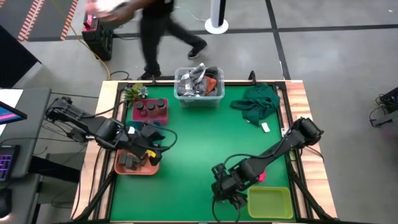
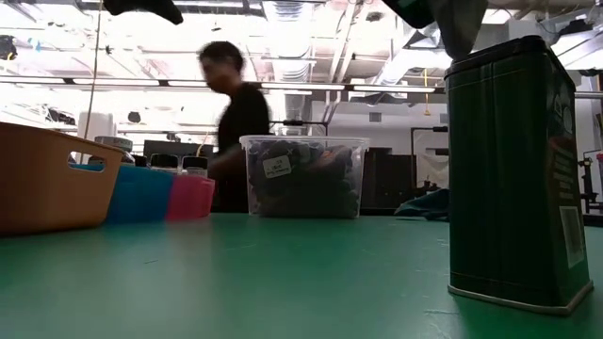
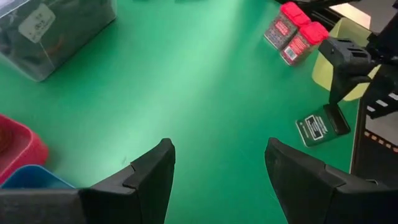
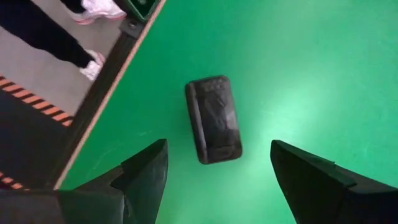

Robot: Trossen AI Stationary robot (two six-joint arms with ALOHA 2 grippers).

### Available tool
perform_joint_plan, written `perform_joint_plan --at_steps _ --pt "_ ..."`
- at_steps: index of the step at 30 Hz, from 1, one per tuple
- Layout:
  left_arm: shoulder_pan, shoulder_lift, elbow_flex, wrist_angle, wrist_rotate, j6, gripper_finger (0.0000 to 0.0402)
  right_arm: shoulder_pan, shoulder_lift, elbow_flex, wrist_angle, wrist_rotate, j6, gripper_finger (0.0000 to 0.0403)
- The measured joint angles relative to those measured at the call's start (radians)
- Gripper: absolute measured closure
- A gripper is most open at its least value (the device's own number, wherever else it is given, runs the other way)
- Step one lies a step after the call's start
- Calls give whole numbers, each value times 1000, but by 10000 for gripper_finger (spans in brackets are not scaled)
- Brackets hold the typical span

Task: Sort spices by type
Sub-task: Put the black spice can into the orange bin

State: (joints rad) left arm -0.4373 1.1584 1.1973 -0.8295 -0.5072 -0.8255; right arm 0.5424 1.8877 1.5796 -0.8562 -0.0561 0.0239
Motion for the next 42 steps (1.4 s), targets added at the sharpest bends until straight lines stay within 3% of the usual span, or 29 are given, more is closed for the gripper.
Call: perform_joint_plan --at_steps 6,25,42 --pt "-37 0 0 -2 -43 -28 164 26 10 0 4 62 -14 97" --pt "-182 3 0 9 -46 -78 164 36 82 0 5 112 -20 100" --pt "-268 22 -2 12 -48 -123 164 31 82 0 22 82 -26 193"
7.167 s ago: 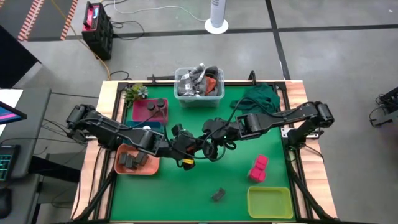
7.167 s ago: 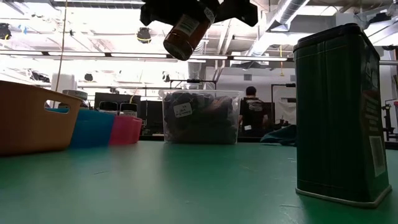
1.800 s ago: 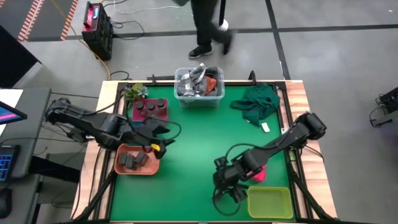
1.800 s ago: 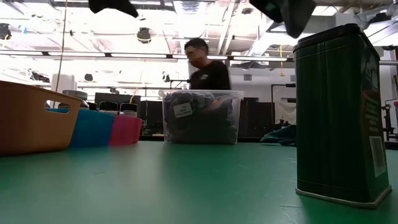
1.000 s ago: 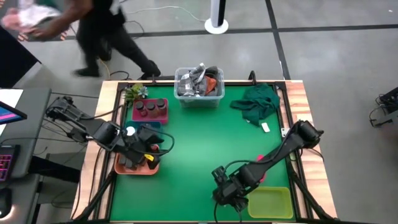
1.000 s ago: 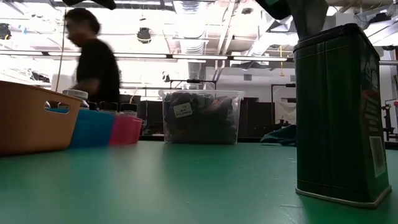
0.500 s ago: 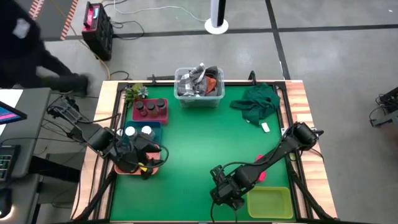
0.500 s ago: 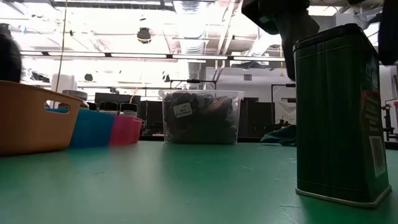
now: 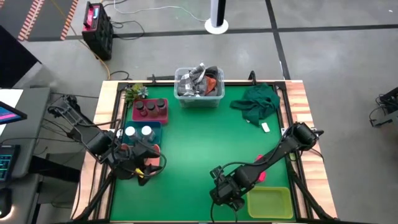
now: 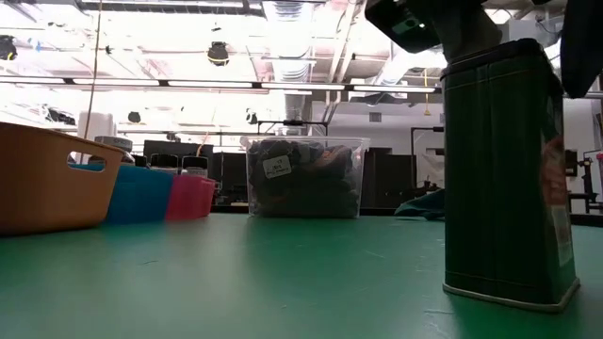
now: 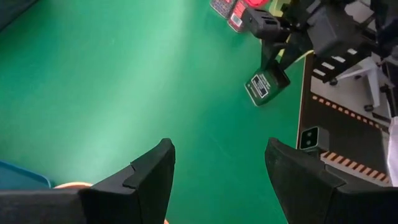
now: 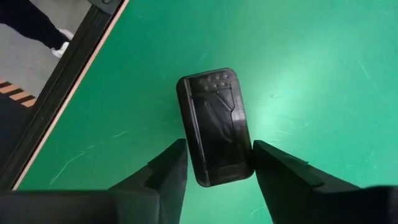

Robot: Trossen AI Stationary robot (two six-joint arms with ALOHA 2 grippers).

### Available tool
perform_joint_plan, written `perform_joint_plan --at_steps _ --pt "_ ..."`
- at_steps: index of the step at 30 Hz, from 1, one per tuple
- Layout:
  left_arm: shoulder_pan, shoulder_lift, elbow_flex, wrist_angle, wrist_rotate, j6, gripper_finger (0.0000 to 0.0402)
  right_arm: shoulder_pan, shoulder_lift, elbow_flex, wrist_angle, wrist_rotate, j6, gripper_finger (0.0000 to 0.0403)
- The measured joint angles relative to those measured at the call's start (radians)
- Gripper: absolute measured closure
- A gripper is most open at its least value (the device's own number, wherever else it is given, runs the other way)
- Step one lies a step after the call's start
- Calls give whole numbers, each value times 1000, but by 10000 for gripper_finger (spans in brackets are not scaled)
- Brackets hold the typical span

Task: Sort spices by type
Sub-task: Put the black spice can into the orange bin

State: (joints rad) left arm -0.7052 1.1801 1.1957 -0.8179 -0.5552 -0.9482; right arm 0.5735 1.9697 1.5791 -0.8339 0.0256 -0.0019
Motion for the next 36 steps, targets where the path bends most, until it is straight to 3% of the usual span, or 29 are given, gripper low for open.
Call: perform_joint_plan --at_steps 6,14,25,32,36 --pt "-20 13 0 15 -2 -16 164 -13 -1 0 -3 -4 56 234" --pt "-46 150 0 69 -27 28 164 -84 -20 0 3 -8 211 271" --pt "-27 246 -1 148 -35 22 163 -168 -26 51 8 4 231 324" --pt "0 233 -1 149 -32 48 163 -187 -31 52 -7 -1 249 330" --pt "13 227 -1 156 -31 50 163 -187 -77 53 -14 -11 267 304"
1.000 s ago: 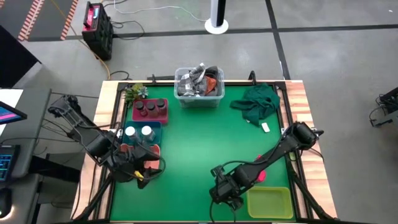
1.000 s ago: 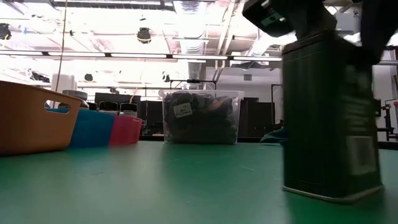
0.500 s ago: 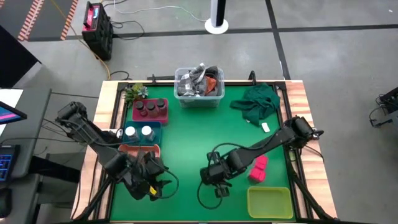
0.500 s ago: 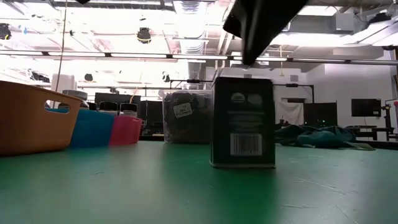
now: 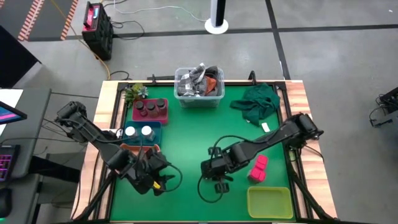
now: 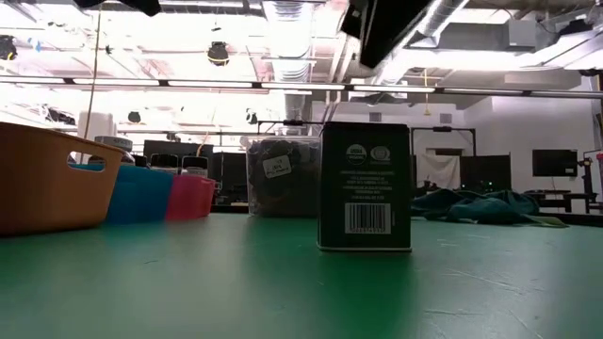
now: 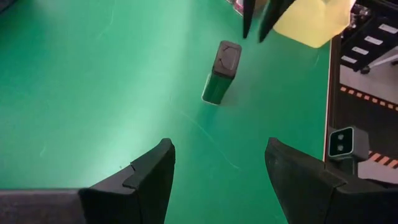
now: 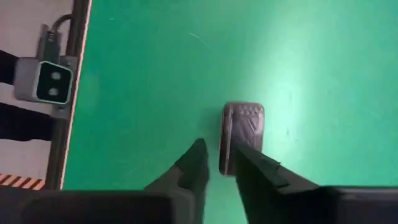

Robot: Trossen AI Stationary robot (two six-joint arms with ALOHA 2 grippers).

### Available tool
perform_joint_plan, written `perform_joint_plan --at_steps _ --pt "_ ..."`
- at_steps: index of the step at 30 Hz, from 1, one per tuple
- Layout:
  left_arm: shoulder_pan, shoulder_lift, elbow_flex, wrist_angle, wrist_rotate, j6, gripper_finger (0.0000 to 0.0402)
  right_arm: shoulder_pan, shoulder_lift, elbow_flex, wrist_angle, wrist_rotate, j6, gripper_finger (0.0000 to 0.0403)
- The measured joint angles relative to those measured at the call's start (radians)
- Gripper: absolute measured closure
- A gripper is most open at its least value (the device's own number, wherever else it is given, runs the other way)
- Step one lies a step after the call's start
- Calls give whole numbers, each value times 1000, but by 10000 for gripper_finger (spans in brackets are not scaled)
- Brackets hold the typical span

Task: Sort spices by type
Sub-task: Put the black spice can into the orange bin

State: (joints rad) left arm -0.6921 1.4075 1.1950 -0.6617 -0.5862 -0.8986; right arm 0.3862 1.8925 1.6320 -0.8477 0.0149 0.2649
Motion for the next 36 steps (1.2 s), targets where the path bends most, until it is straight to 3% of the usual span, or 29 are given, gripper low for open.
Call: perform_joint_plan --at_steps 9,14,23,36 --pt "73 0 0 3 38 47 163 5 -44 -11 -134 20 8 130" --pt "103 0 0 2 40 64 163 30 -43 -106 -24 23 9 73" --pt "118 -1 0 -1 42 75 163 30 -41 -209 116 85 18 89" --pt "130 -1 0 -6 76 120 164 11 -39 -313 315 89 -9 133"
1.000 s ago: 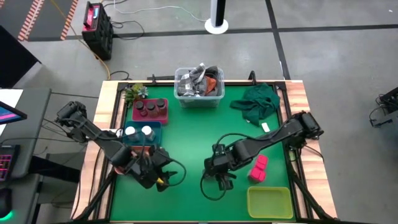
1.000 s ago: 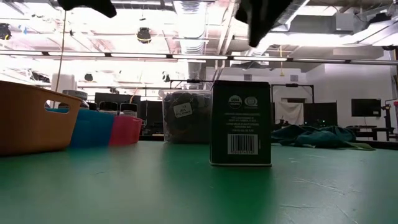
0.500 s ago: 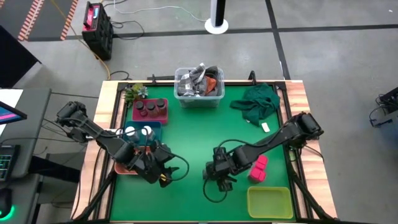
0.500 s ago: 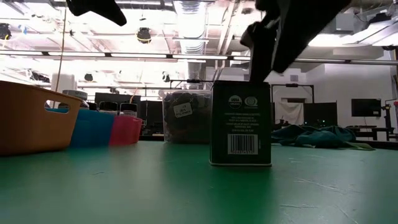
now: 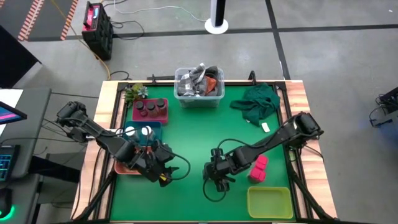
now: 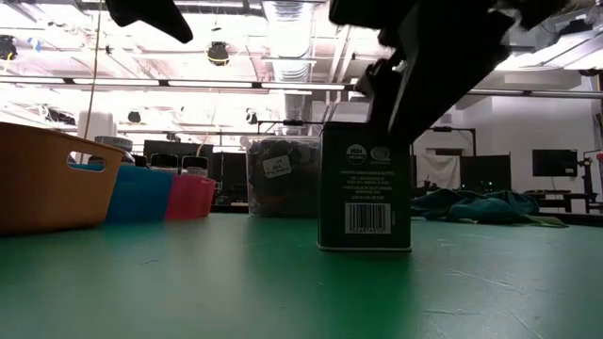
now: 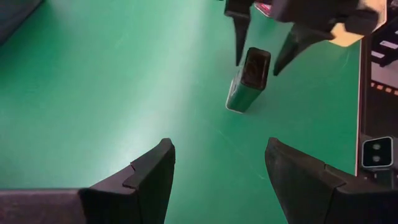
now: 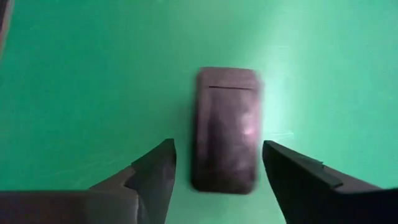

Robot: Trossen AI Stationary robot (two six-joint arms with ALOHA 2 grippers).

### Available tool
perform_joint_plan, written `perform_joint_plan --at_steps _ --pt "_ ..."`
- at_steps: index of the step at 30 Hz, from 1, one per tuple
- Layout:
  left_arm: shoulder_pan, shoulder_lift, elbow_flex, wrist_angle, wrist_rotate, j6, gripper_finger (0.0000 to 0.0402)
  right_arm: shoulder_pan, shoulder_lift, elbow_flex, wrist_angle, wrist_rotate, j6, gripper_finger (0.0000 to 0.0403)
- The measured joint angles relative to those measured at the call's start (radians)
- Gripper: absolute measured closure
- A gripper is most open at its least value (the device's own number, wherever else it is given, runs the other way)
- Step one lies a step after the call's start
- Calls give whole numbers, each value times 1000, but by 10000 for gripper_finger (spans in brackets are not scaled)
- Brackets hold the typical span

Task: Sort spices by type
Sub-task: Put the black spice can into the orange bin

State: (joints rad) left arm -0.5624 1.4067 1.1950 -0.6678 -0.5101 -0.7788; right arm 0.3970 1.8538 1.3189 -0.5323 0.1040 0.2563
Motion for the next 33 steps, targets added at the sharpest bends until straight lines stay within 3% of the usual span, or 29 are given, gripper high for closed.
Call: perform_joint_plan --at_steps 11,17,22,33 --pt "1 0 0 10 13 58 164 -12 0 -20 11 3 4 247" --pt "3 1 0 74 9 130 164 -29 0 57 12 4 5 247" --pt "23 2 -3 105 4 168 164 -57 0 136 8 44 -9 223" --pt "30 2 -4 136 17 202 160 -93 0 232 12 81 -81 236"
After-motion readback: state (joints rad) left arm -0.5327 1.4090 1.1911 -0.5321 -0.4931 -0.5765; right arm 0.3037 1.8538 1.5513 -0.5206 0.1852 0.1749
